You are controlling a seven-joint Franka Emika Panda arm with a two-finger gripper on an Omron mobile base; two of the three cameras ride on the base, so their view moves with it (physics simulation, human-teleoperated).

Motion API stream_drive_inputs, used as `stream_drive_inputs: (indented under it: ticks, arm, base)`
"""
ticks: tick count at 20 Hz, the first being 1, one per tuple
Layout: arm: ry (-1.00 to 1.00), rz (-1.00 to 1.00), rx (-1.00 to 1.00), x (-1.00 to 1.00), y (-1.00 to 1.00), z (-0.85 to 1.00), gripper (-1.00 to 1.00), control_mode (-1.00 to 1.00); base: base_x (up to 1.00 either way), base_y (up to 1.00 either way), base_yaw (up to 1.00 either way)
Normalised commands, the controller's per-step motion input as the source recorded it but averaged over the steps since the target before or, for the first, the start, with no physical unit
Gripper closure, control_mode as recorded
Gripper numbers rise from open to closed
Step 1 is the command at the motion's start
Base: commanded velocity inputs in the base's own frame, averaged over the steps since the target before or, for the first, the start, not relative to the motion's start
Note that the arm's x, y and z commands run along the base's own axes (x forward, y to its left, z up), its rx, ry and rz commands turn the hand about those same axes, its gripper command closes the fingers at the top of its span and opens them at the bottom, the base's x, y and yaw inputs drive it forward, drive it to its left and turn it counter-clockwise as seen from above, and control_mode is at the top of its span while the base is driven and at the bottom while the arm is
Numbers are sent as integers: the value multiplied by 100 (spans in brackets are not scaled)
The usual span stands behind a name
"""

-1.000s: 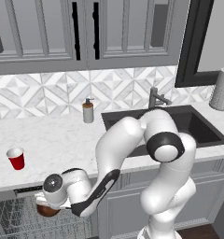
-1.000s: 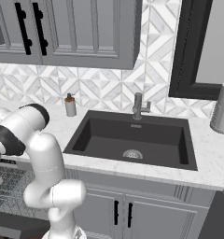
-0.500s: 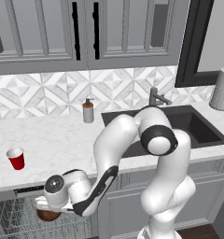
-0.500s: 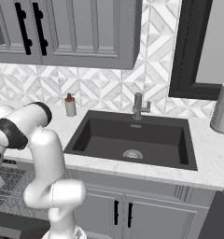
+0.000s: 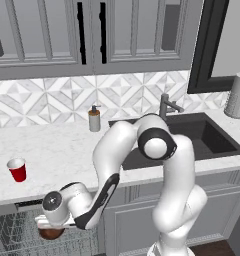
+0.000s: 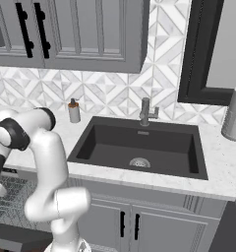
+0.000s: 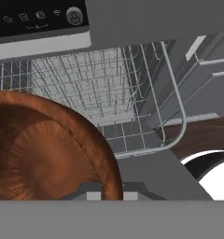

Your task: Pick up the cup and bowl from the counter, place them in the dishwasher, and close the dishwasher door.

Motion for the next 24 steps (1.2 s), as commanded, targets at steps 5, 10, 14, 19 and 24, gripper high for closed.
stream_drive_inputs:
  ticks: [5,10,14,19,24]
  arm:
    - [-13,-2,-16,0,28,-23,100,-100]
    - [-11,-6,-15,0,18,-37,100,-100]
    - [-14,-7,-10,0,3,-27,100,-100]
    - [-16,-8,-1,0,0,-28,100,-100]
    - [-17,-8,0,-4,0,-43,100,-100]
  base:
    - [0,0,0]
    - [0,0,0]
    - [0,0,0]
    - [0,0,0]
    - [0,0,0]
